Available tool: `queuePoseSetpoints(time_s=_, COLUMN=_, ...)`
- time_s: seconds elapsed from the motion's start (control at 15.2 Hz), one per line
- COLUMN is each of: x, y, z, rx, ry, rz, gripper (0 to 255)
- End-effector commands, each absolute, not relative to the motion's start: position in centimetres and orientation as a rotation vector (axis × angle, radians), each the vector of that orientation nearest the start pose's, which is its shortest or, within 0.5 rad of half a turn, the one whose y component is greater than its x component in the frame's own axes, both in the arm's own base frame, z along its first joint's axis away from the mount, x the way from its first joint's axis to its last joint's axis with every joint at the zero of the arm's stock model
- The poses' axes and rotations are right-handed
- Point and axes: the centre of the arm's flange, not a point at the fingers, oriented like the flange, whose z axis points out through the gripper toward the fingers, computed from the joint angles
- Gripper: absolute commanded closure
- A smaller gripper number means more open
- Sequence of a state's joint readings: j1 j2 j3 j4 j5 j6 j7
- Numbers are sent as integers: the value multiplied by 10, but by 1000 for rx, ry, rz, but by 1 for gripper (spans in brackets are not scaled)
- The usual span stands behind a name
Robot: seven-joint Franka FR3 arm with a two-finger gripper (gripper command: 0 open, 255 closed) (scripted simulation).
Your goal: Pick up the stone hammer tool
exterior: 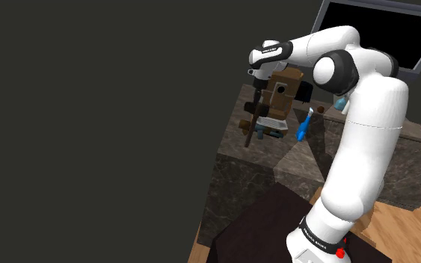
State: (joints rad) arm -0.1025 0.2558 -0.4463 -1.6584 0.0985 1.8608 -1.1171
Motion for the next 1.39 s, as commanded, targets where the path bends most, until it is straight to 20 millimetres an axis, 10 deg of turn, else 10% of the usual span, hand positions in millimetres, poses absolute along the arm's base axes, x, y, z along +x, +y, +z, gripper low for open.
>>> queuePoseSetpoints(time_s=0.0, x=551, y=-301, z=462, rx=-3014, ry=-851, rz=47, gripper=0)
queuePoseSetpoints(time_s=0.07, x=551, y=-301, z=462, rx=-3014, ry=-851, rz=47, gripper=0)
queuePoseSetpoints(time_s=0.13, x=552, y=-301, z=461, rx=-3014, ry=-851, rz=46, gripper=255)
queuePoseSetpoints(time_s=0.73, x=552, y=-301, z=462, rx=-3014, ry=-851, rz=46, gripper=255)
queuePoseSetpoints(time_s=1.32, x=552, y=-301, z=509, rx=-3014, ry=-851, rz=46, gripper=255)
